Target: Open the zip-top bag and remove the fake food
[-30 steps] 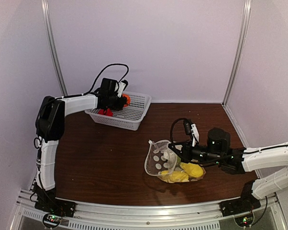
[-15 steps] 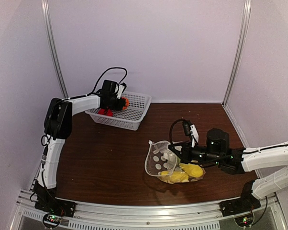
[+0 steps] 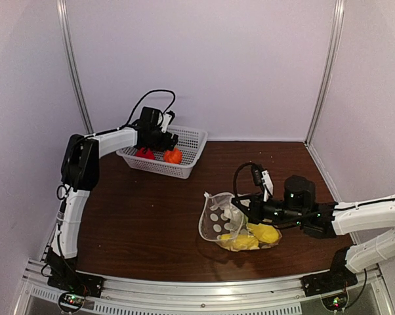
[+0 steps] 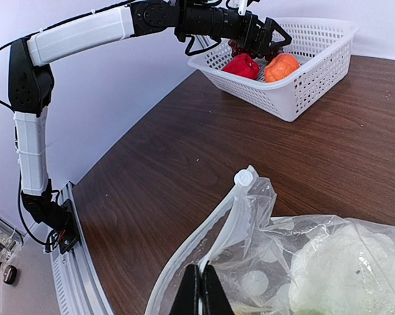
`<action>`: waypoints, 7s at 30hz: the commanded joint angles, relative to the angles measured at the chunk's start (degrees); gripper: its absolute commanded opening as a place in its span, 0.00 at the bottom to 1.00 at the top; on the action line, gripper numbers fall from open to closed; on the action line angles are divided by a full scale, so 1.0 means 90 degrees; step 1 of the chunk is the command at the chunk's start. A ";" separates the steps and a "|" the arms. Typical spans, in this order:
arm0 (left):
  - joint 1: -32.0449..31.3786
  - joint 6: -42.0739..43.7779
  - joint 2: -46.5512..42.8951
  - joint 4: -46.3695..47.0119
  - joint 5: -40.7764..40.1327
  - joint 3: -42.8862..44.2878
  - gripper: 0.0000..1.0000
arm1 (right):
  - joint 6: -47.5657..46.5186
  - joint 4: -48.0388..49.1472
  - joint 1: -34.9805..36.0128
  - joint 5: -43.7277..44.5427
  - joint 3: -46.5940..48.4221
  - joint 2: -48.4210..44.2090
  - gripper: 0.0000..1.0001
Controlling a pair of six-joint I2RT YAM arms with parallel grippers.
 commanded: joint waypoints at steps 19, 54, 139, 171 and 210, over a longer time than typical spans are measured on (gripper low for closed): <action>-0.0693 0.0045 -0.5114 0.3054 0.1948 -0.5163 0.98 | -0.0236 -0.0245 -0.0030 0.0099 0.0117 -0.0250 0.00; -0.4220 0.3233 -0.3732 0.4787 0.3126 -0.7361 0.34 | 0.0263 0.0357 0.0176 -0.0291 0.0029 0.0050 0.00; -0.1385 0.0261 -0.4878 0.1611 0.0417 -0.5694 0.28 | 0.0456 0.0774 -0.0206 0.0087 -0.0598 -0.0094 0.00; 0.0124 -0.0381 -0.1099 -0.0621 0.0001 -0.1375 0.70 | 0.0302 0.0238 -0.0273 0.0225 -0.0350 -0.0230 0.00; -0.3596 0.1269 -0.5514 0.5543 0.2257 -0.8591 0.88 | 0.0293 -0.0246 -0.0181 -0.0016 -0.0013 -0.0640 0.00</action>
